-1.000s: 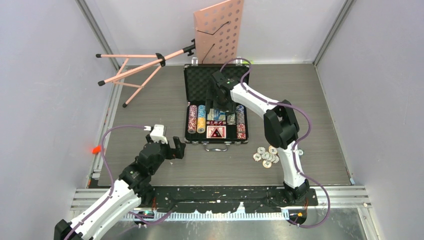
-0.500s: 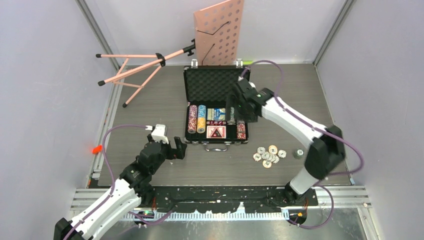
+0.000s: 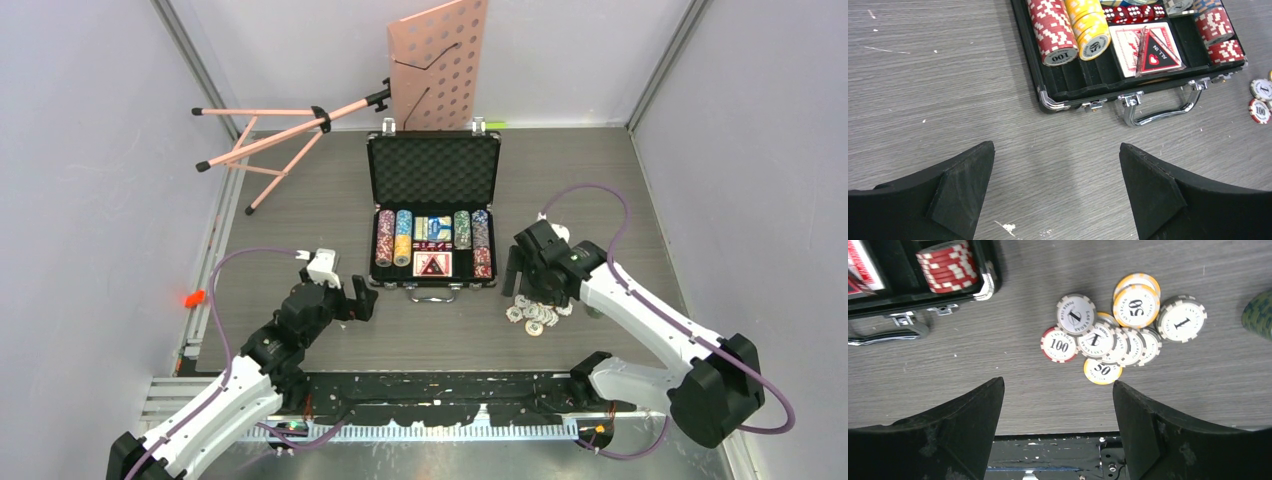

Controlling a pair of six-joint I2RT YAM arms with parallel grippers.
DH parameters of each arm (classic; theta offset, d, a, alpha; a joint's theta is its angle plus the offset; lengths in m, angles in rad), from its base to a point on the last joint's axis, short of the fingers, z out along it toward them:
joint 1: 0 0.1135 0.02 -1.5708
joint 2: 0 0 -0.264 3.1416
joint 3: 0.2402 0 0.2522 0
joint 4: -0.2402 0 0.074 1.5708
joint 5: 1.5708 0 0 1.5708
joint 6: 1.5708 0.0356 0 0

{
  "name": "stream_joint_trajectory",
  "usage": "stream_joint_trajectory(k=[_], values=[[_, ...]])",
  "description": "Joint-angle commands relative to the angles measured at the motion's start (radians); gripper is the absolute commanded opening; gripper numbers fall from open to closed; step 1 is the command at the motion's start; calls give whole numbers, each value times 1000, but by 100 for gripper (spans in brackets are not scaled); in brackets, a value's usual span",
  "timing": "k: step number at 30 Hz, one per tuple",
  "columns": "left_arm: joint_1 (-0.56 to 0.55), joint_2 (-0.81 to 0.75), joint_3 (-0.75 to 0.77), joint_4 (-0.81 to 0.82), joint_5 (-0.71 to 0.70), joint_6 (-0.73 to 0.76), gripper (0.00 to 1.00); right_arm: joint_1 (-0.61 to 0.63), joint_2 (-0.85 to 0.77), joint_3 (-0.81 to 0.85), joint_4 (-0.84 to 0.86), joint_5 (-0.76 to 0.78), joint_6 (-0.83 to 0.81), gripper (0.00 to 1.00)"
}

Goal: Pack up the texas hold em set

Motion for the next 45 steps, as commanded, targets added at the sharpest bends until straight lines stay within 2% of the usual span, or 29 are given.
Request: stream_joint_trajectory(k=[1,3,4,5,8,10,16,20,25,37,45], values=[[3,-9,9,61,39,19,100,-3,-36,-46,13,53,74,85],[4,-15,6,61,46,20,99,-11,-30,-55,-17,90,130,87],[3,-19,5,60,47,20,99,-14,-25,-56,-29,104,158,96],[3,-21,5,59,48,20,99,-20,-25,-57,-59,134,224,99],[3,-31,2,56,49,20,99,-24,-47,-76,-91,157,415,100],[3,-34,0,57,49,19,99,-24,-85,-106,-85,145,483,100],[3,-31,3,56,52,19,99,-25,-206,-220,-24,171,586,99],[3,-28,1,56,50,19,99,-30,-202,-264,31,183,571,98],[3,-18,4,57,50,19,99,-50,-114,-246,37,209,509,97],[3,-16,4,56,46,17,99,-158,34,-266,211,127,365,74],[3,-11,4,61,46,17,99,-166,98,-282,256,68,319,68]])
